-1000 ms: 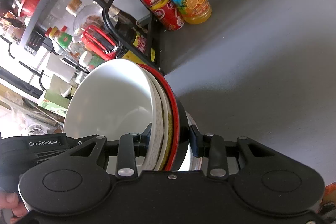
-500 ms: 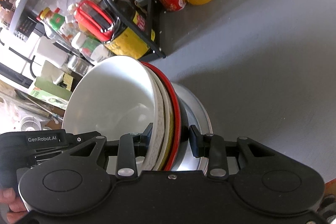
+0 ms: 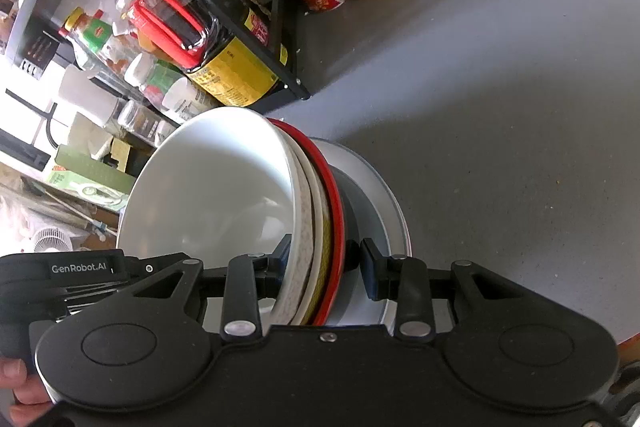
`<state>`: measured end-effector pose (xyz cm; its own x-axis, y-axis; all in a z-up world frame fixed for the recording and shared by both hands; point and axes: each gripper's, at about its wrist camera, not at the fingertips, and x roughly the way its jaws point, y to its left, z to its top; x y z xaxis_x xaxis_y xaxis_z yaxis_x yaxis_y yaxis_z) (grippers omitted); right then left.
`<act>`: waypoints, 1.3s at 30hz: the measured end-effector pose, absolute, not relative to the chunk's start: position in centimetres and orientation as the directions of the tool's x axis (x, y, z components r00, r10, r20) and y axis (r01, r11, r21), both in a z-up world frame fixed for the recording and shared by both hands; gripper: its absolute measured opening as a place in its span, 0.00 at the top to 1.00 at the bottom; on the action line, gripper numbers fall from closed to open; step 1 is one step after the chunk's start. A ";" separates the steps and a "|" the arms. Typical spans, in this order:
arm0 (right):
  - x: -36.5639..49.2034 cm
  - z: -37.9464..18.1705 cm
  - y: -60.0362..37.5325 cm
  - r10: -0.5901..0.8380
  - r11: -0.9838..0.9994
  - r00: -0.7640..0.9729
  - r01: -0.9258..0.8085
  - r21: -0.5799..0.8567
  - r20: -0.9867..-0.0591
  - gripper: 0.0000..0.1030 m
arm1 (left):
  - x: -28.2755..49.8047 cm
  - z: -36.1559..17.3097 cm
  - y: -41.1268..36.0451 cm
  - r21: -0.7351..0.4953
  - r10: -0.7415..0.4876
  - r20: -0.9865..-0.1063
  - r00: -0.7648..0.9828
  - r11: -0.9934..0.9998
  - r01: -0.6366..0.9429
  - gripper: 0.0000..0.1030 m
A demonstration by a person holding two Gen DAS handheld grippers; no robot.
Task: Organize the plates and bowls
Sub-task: 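Lower the bowl stack onto the 'BAKERY' plate with both tools, then open both tools and release the bowl stack onto the plates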
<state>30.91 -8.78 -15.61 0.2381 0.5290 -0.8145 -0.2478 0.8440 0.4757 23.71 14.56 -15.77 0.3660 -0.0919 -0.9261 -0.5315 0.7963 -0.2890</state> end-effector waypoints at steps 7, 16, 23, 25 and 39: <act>30.8 -15.5 -8.7 0.520 0.851 0.263 -0.242 0.466 -0.813 0.67 | 24.1 -15.9 14.7 -0.285 -0.097 -0.925 0.368 0.817 -0.500 0.78; 29.8 -15.3 -9.2 0.517 0.856 0.314 -0.208 0.474 -0.796 0.64 | 24.3 -15.8 15.1 -0.310 -0.148 -0.914 0.379 0.856 -0.413 0.77; 29.2 -14.2 -10.4 0.491 0.871 0.366 -0.190 0.454 -0.790 0.54 | 24.9 -14.6 14.2 -0.274 -0.130 -0.915 0.381 0.894 -0.353 0.62; 28.9 -14.0 -10.9 0.489 0.872 0.378 -0.185 0.454 -0.786 0.50 | 24.7 -14.3 13.9 -0.272 -0.127 -0.913 0.388 0.899 -0.345 0.54; 23.8 -10.9 -14.7 0.452 0.889 0.486 -0.178 0.422 -0.748 0.13 | 21.5 -11.3 12.3 -0.202 -0.036 -0.898 0.438 0.919 -0.338 0.22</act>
